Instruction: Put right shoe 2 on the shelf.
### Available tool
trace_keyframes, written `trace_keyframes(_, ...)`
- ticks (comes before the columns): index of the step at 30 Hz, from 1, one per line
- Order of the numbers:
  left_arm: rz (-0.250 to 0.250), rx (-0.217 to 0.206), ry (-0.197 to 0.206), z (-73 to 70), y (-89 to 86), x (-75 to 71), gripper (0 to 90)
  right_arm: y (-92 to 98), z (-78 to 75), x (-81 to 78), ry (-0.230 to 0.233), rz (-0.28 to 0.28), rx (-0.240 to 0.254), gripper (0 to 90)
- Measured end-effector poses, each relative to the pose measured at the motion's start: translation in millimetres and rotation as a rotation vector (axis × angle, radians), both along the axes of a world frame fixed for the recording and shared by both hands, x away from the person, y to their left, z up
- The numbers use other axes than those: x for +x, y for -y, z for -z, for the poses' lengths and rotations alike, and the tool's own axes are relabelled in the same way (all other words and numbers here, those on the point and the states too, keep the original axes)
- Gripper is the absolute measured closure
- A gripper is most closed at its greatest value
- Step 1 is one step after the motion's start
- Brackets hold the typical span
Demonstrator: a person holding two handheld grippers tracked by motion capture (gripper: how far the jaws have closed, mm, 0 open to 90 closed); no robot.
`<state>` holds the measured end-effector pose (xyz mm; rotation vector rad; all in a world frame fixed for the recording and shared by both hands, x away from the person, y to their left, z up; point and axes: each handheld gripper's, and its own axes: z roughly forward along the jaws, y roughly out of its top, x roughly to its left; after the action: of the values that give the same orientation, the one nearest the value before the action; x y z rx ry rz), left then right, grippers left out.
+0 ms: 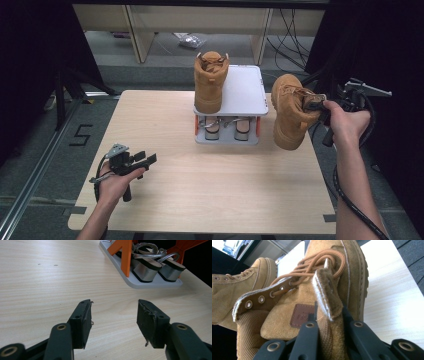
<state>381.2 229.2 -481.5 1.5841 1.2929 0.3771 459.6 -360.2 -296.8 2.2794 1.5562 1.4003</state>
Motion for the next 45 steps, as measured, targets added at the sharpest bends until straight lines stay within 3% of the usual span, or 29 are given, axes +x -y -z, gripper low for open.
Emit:
trace_keyframes(1,-0.002,0.0,0.001,-0.1,-0.2,0.0,45.1,1.3,1.2,0.7,0.018,-0.009,-0.034,83.6)
trace_keyframes(3,-0.005,0.005,0.0,-0.8,-0.8,-0.6,45.1,-1.2,-0.3,1.3,-0.005,0.009,0.008,83.6)
trace_keyframes(21,0.0,0.003,0.001,-0.5,-1.9,-0.3,45.1,-6.0,-9.0,7.6,0.018,0.008,0.007,83.6)
trace_keyframes(24,-0.004,0.006,-0.001,-0.6,-1.6,-1.0,45.1,-6.5,-10.8,9.0,0.036,0.007,-0.02,83.5)
trace_keyframes(28,-0.006,0.007,0.0,-0.6,-2.3,-1.1,45.1,-9.3,-15.4,9.2,0.027,0.009,0.01,83.6)
trace_keyframes(33,-0.006,0.006,0.0,-0.8,-1.8,-1.2,45.1,-9.0,-16.4,11.3,0.035,0.013,-0.013,83.6)
trace_keyframes(35,-0.004,0.006,0.001,-0.8,-1.7,-0.9,45.1,-10.6,-17.2,11.8,0.025,0.019,0.015,83.5)
trace_keyframes(38,-0.003,0.006,-0.001,-0.7,-1.2,-0.7,45.1,-9.0,-15.7,12.7,0.046,0.009,-0.012,83.5)
trace_keyframes(41,0.003,0.002,0.002,-0.1,-0.6,0.1,45.1,-10.1,-18.8,12.7,0.032,0.017,0.022,83.5)
trace_keyframes(45,0.006,0.003,0.001,-0.1,0.2,-0.1,45.1,-10.7,-21.7,13.7,0.036,0.021,0.022,83.5)
